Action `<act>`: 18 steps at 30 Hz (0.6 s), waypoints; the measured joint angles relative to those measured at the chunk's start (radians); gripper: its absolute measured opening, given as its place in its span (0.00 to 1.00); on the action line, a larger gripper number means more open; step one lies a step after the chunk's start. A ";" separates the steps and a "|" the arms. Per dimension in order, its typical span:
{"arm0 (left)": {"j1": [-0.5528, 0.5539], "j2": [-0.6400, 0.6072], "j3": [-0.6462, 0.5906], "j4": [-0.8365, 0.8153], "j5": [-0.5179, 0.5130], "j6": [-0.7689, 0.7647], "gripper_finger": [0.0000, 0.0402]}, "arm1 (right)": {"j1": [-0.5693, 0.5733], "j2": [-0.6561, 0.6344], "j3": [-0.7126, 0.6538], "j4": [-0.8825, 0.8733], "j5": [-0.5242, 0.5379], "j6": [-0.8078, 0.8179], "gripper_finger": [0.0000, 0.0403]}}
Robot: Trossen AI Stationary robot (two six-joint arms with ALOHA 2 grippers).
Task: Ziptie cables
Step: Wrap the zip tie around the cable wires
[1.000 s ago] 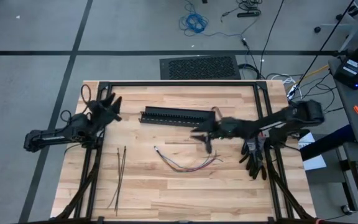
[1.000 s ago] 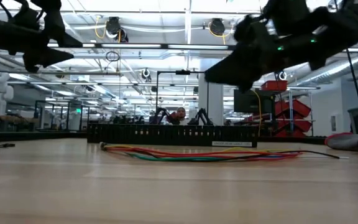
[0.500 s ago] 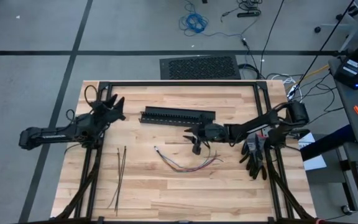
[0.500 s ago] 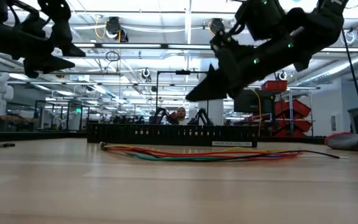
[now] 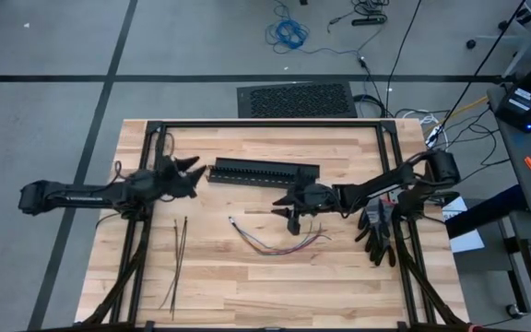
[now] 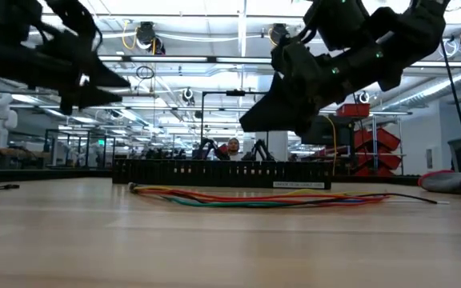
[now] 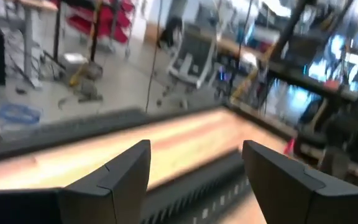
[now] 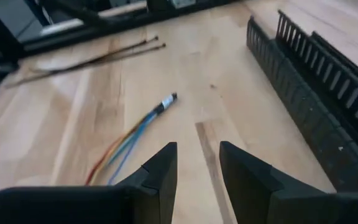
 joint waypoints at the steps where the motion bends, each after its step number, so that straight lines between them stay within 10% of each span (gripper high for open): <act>1: 0.000 0.027 -0.002 -0.001 0.003 -0.016 0.63 | -0.006 0.009 0.000 0.007 0.003 -0.014 0.28; 11: 0.003 0.267 -0.001 0.114 0.072 0.028 0.63 | -0.115 0.036 0.000 -0.067 0.009 -0.177 0.28; 18: 0.012 0.461 0.042 0.218 0.134 -0.002 0.63 | -0.230 0.036 0.000 -0.065 -0.185 -0.201 0.28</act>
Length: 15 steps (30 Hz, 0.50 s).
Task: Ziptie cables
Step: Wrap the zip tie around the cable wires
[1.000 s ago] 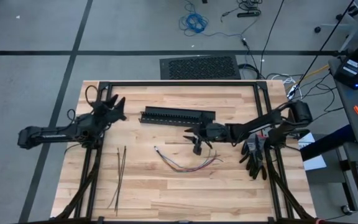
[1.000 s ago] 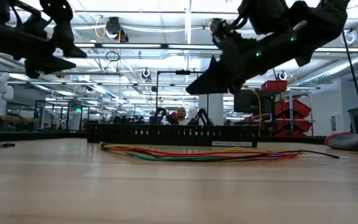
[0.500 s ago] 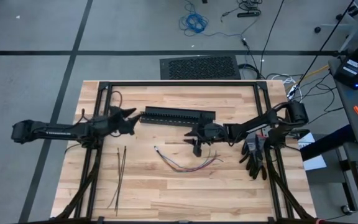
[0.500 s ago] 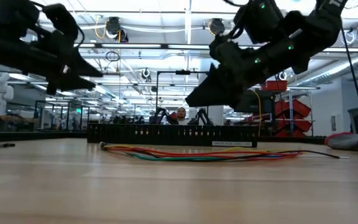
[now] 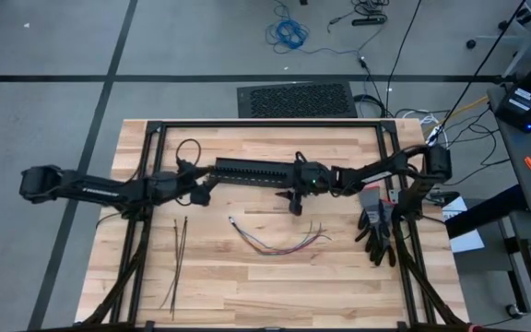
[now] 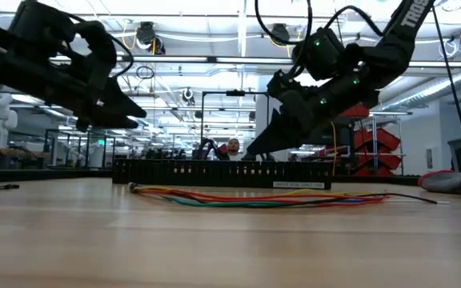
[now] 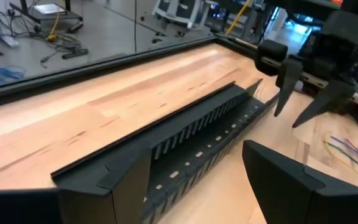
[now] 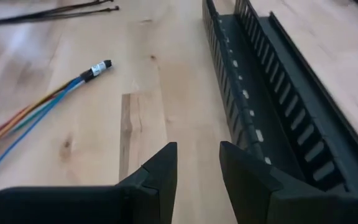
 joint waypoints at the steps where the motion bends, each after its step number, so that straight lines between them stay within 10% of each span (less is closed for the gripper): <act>1: 0.000 0.032 0.005 0.022 0.001 0.000 0.63 | -0.008 0.000 0.000 -0.004 -0.018 0.017 0.28; 15: 0.000 0.488 0.190 0.104 0.027 0.160 0.63 | 0.083 0.003 0.000 -0.022 0.027 0.114 0.28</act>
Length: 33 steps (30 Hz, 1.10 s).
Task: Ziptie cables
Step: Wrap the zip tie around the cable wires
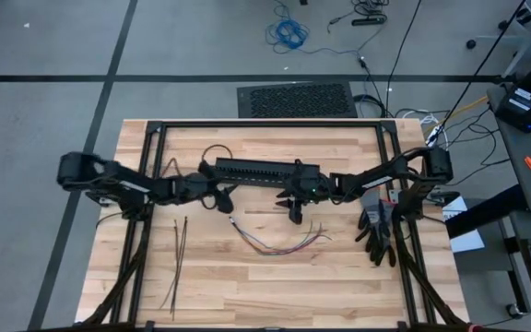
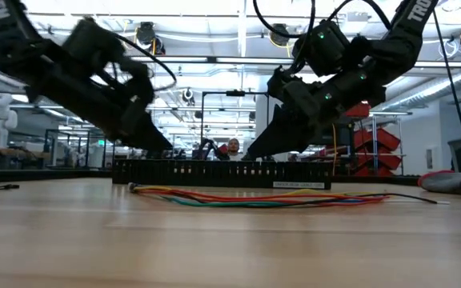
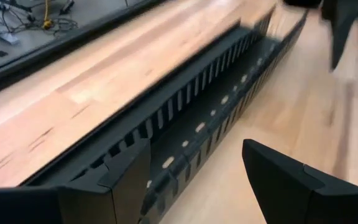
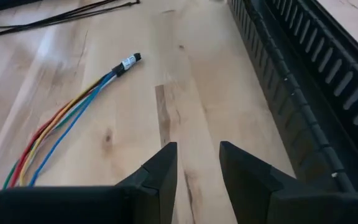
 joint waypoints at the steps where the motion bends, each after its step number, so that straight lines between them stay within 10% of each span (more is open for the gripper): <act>1: 0.000 0.029 0.017 0.000 0.000 0.003 0.63 | 0.000 0.002 0.000 -0.003 0.000 0.007 0.28; 12: 0.002 0.252 0.137 0.015 0.024 0.001 0.62 | -0.030 0.076 0.003 -0.015 0.068 0.046 0.28; 33: 0.153 0.239 0.149 -0.015 -0.032 0.098 0.45 | -0.217 0.082 -0.001 -0.012 0.155 -0.028 0.17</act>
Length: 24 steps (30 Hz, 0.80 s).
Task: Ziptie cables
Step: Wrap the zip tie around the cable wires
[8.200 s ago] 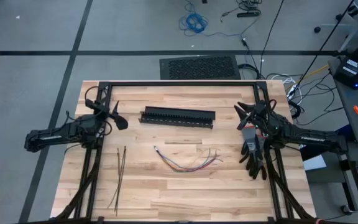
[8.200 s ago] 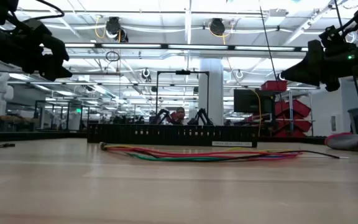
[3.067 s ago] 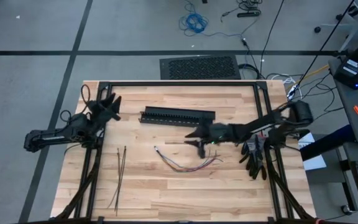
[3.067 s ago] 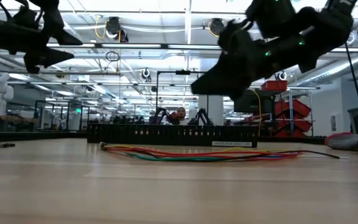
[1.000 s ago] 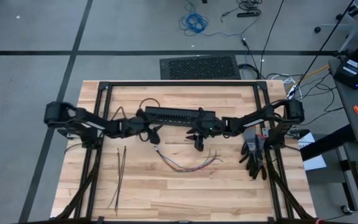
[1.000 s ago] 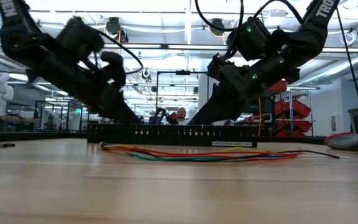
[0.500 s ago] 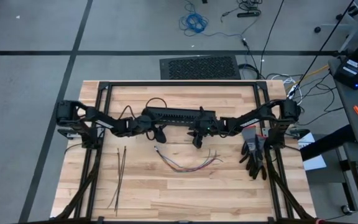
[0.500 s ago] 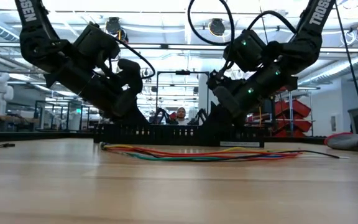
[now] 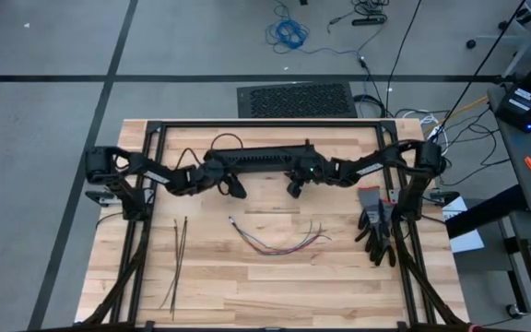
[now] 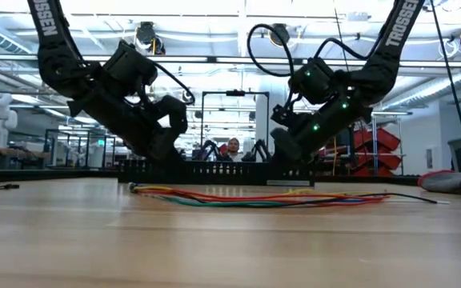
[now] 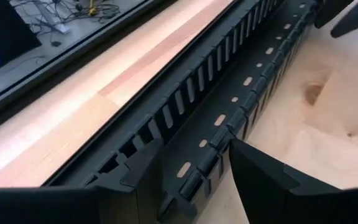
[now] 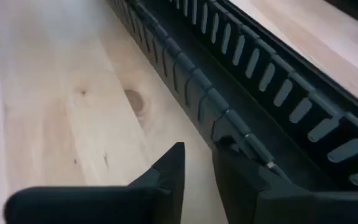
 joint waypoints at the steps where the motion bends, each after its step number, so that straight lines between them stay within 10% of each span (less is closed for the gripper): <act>1: -0.011 -0.013 -0.001 -0.004 -0.002 -0.003 0.45 | 0.006 0.000 0.000 -0.001 0.001 0.009 0.16; 24: -0.204 -0.350 -0.003 -0.170 -0.034 0.023 0.45 | 0.124 0.000 0.000 0.098 -0.006 0.024 0.01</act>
